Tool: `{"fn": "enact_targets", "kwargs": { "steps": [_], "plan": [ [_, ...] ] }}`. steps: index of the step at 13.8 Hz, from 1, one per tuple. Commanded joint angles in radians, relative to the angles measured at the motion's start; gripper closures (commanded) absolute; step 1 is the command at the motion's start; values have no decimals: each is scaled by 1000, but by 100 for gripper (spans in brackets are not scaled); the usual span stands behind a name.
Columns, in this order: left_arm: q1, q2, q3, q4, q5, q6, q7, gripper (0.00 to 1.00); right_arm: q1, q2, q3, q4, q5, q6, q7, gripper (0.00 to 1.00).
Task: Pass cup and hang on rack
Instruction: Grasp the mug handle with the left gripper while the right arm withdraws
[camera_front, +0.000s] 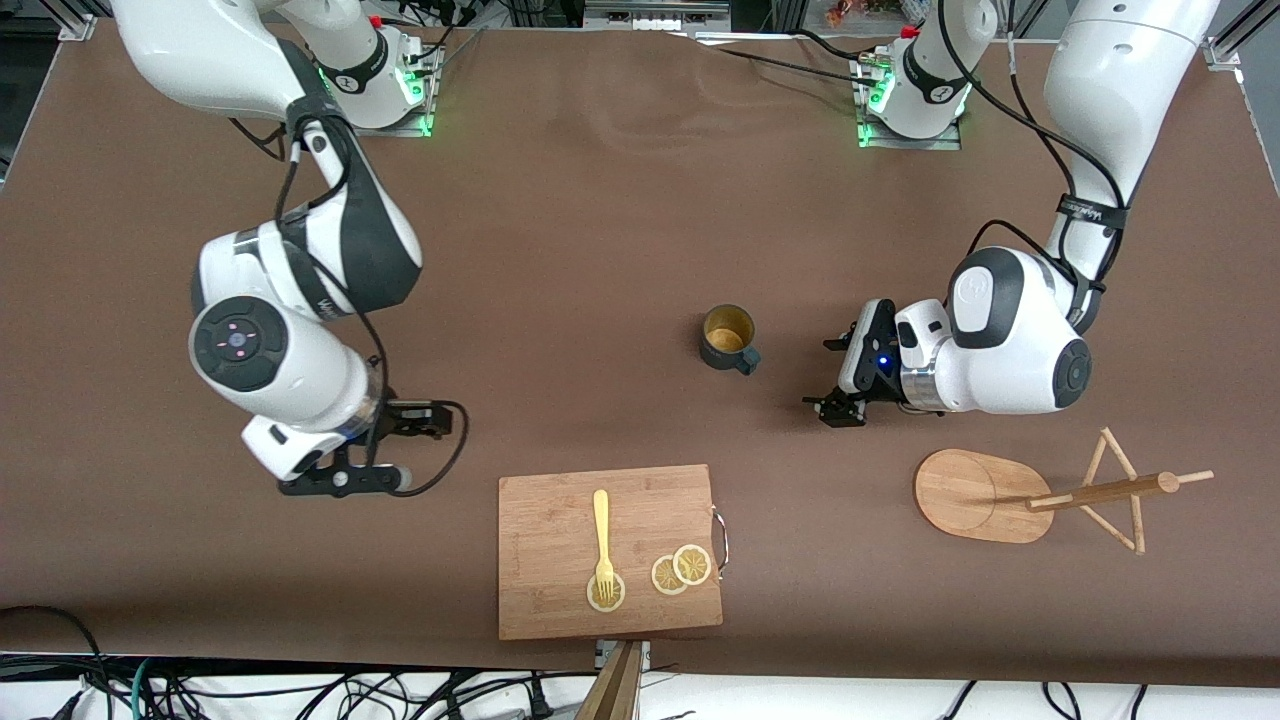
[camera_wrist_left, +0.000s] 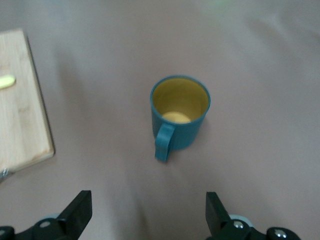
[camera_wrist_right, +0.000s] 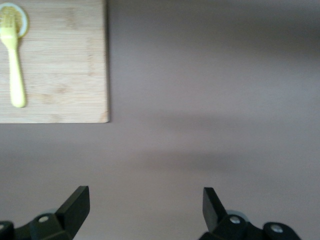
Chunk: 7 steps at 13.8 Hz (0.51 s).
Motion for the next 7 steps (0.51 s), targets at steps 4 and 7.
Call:
{"fn": "enact_targets", "kwargs": {
  "steps": [4, 7],
  "plan": [
    [-6, 126, -8, -66, -325, 12, 365, 0, -130, -162, -23, -200, -1, 6, -200, 0],
    [-6, 200, -8, -57, -350, 26, 420, 0, -167, -274, -23, -324, -1, 8, -183, 0]
  ]
}}
